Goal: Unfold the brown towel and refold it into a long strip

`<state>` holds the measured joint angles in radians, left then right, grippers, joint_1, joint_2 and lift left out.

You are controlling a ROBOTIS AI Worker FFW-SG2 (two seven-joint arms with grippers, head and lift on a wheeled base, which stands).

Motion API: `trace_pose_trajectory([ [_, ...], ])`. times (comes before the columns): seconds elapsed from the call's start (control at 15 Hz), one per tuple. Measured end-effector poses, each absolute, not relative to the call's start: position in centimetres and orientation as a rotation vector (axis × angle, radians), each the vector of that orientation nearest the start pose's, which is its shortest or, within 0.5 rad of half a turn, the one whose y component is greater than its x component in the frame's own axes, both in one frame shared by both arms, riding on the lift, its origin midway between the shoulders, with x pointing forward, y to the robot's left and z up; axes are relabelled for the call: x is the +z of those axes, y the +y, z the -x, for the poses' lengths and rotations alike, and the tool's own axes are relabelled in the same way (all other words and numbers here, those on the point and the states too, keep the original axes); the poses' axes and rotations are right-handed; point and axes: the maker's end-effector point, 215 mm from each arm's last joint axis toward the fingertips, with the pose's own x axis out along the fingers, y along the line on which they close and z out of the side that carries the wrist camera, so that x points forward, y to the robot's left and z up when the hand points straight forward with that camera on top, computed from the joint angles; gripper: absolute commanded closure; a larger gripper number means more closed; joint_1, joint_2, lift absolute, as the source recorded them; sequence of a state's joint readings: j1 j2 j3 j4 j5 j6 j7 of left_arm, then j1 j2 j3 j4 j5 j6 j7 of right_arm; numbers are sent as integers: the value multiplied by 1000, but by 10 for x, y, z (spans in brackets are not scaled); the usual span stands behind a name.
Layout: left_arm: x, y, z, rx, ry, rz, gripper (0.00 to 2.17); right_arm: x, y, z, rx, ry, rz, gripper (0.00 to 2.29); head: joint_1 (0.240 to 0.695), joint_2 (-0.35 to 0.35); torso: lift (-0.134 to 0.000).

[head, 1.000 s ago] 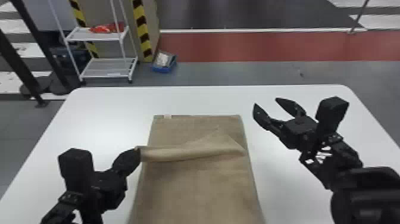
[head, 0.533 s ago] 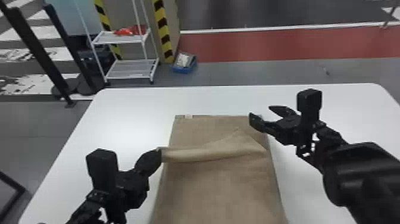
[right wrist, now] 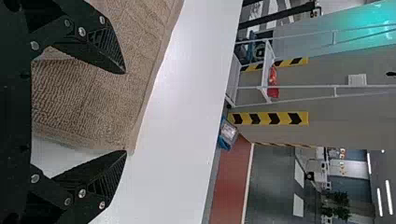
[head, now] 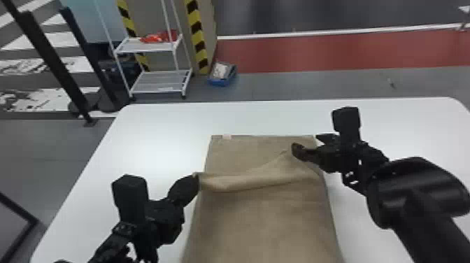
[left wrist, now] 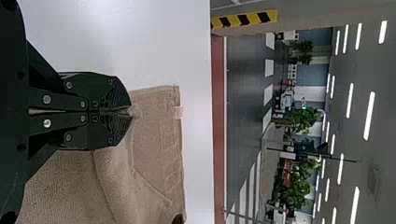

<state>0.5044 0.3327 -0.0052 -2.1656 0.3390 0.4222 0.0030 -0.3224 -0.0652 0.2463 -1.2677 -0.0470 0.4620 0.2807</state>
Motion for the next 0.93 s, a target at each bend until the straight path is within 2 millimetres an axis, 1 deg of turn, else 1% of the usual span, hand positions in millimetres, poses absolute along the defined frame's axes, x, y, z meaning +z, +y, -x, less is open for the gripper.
trace_pose_trajectory([
  [0.33,-398,231,-430,-195,360,16,1440,-458,-91,-638,453,497,100,323,695,144,-123],
  [0.47,-398,231,-430,-194,359,18,1436,-462,-94,-641,447,514,113,404,695,141,-123],
  [0.6,-398,231,-430,-195,358,20,1436,-463,-94,-643,446,520,120,407,695,139,-123],
  [0.73,-400,231,-430,-195,361,21,1436,-463,-92,-644,454,526,129,532,695,141,-123],
  [0.93,-402,232,-429,-192,365,23,1436,-470,-91,-640,466,568,148,532,695,144,-123],
])
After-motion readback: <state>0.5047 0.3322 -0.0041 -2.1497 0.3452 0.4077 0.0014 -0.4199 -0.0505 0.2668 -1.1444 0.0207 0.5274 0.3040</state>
